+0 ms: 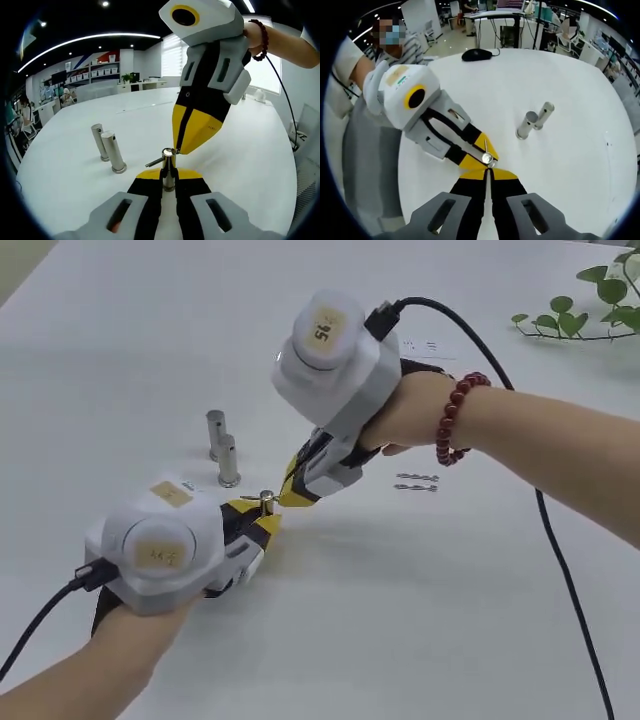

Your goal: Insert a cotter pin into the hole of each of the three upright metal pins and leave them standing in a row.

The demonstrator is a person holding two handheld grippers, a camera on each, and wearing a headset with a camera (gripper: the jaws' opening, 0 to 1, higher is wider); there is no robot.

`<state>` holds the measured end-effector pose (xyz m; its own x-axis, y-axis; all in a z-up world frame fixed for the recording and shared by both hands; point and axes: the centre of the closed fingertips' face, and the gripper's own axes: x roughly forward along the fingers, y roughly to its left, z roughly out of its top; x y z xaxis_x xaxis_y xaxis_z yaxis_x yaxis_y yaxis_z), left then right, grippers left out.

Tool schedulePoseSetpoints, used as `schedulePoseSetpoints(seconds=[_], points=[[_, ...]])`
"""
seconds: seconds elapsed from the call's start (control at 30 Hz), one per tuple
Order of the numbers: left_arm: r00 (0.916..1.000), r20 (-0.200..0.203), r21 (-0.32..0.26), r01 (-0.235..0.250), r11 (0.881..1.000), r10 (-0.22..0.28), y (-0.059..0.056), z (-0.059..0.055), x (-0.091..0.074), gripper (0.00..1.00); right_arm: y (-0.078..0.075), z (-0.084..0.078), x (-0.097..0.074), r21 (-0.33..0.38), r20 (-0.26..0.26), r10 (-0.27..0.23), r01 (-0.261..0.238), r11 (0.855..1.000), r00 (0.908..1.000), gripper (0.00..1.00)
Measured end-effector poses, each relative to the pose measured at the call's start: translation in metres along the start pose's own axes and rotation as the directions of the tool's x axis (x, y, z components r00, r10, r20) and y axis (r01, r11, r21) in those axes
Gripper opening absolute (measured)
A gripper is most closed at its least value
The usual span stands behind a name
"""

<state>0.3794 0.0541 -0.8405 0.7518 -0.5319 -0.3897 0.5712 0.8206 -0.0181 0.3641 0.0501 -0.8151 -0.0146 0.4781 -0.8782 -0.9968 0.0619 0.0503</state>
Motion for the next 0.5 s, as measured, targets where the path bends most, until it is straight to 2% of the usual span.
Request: schedulePoseSetpoints(seconds=[0.33,0.5], points=[[0.9998,-0.007,0.005,-0.017,1.0,0.017,-0.0001,-0.0012,0.0005,0.07,0.0015,-0.0007,0.002,0.007,0.006,0.005,-0.005,1.0,1.0,0.06],[0.999,-0.037,0.009,-0.024,1.0,0.024,-0.0002,-0.007,0.0013,0.07,0.0024,-0.0018,0.004,0.007,0.009,0.008,-0.008,1.0,0.9999,0.1]])
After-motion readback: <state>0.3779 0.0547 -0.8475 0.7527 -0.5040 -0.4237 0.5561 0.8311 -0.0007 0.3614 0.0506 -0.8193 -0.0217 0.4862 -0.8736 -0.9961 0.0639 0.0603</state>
